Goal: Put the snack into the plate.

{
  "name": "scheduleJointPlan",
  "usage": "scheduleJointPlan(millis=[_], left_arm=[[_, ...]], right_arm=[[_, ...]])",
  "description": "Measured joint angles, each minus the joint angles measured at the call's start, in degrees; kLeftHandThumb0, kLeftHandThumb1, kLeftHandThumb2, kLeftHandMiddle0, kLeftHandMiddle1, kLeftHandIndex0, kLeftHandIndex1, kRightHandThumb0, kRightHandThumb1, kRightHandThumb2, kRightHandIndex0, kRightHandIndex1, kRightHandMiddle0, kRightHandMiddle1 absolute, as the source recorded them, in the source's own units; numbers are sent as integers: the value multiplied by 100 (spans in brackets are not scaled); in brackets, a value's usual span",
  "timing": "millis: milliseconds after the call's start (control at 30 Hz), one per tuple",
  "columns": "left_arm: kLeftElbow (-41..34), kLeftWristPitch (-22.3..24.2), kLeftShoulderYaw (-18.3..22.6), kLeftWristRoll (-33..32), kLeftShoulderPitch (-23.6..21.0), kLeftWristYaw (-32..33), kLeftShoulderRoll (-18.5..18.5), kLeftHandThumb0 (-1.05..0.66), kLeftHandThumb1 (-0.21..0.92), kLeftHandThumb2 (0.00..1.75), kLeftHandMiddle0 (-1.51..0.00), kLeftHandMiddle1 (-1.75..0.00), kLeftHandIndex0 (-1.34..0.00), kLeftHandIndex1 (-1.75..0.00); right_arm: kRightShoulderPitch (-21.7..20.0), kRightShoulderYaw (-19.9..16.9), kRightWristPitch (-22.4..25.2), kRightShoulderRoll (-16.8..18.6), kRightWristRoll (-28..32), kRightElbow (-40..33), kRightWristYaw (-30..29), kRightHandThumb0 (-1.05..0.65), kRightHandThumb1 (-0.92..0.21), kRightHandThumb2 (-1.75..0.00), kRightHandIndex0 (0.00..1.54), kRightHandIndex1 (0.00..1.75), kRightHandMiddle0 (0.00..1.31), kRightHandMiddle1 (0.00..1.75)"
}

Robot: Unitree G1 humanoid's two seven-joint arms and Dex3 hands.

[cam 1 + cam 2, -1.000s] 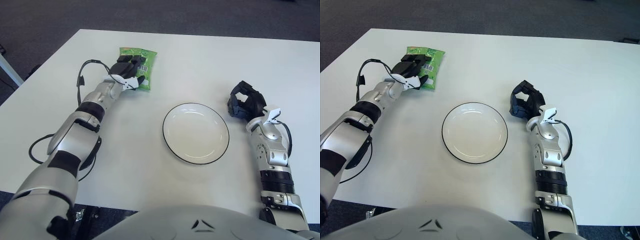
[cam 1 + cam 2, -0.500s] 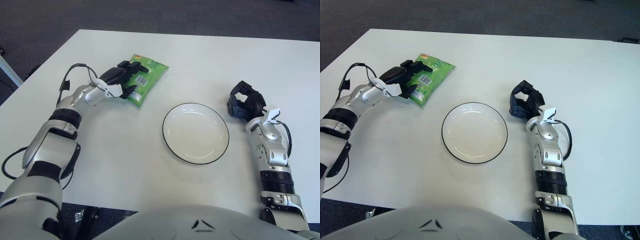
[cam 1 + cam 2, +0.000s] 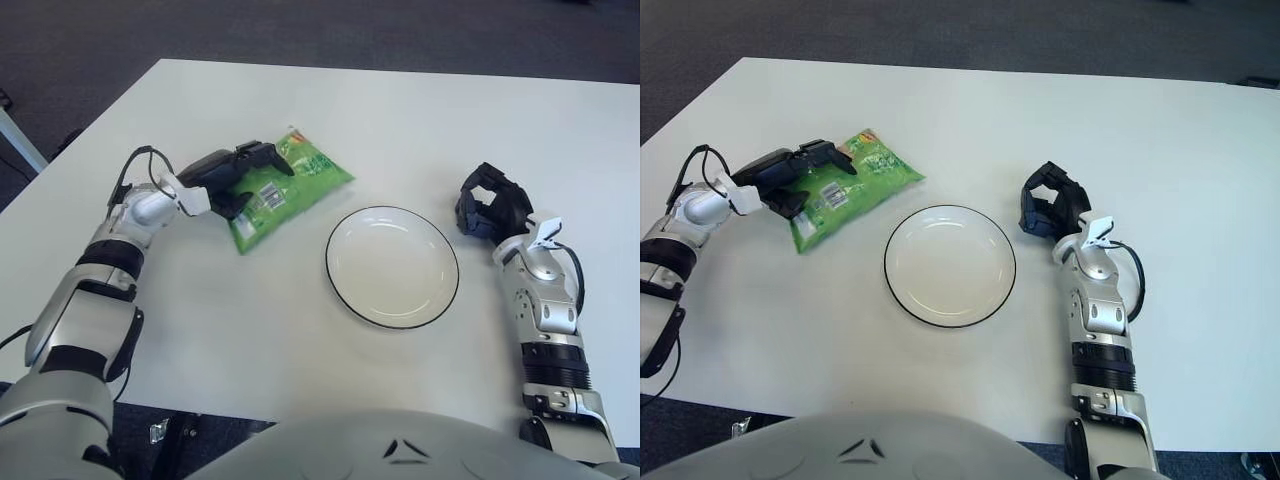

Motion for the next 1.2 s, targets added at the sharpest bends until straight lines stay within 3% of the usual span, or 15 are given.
scheduleJointPlan(millis=[267,367,433,500,600,733,900,1033,1100,1133,1200], left_arm=[[-202,871,426,-1581,0,-1855,-326,-58,89,101,-70,-137,-63,-161],[-221,1425,787,-2136,-9,-2583,-500,-57,90,98,-75,-143,-65,-162],[-137,1631,1045,-2201,-63,-2655,-568,-57,91,96,-76,-144,-66,-162],[-78,1631,1244,-2028,-138,-2410,-574,-58,92,95,-76,-143,-66,-160],[-124,1543,1427,-1603,-222,-1760,-564,-54,88,90,-69,-138,-53,-156],[-621,1590,1603,-814,-142,-731,-565,-40,85,68,-59,-133,-30,-171],[-1699,1975,1751,284,198,454,-629,-36,86,62,-57,-132,-24,-174],[-2298,2296,1780,759,450,997,-683,-36,86,61,-56,-132,-23,-174],[-2502,2455,1788,1077,547,1290,-691,-36,89,56,-44,-136,-22,-175],[-2579,2555,1787,1323,584,1532,-693,-36,90,55,-38,-137,-21,-175],[-2713,2777,1787,1797,641,1972,-693,-57,91,57,-30,-138,-11,-164]], right_arm=[[-28,5,-60,-8,-1,-1,0,-46,-39,-123,132,175,56,175],[-35,16,-42,-6,-2,23,-1,-46,-39,-123,132,175,56,175],[-30,23,3,-3,-3,64,-3,-46,-39,-123,132,175,56,175],[-30,24,3,0,-3,73,-5,-46,-38,-124,132,175,56,175],[-53,22,-7,0,-3,59,-8,-46,-38,-124,132,175,56,175],[-60,22,-31,-4,-2,53,-7,-46,-38,-124,132,175,56,175],[-67,28,-13,-4,-3,70,-4,-46,-38,-124,132,175,56,175],[-47,32,2,-4,-3,87,-1,-46,-38,-124,132,175,56,175],[-55,31,-2,-4,-2,81,1,-46,-39,-124,132,175,56,175],[-68,30,-24,-5,-1,67,1,-46,-39,-124,132,175,56,175],[-71,30,-66,-8,0,48,1,-46,-39,-123,132,175,56,175]])
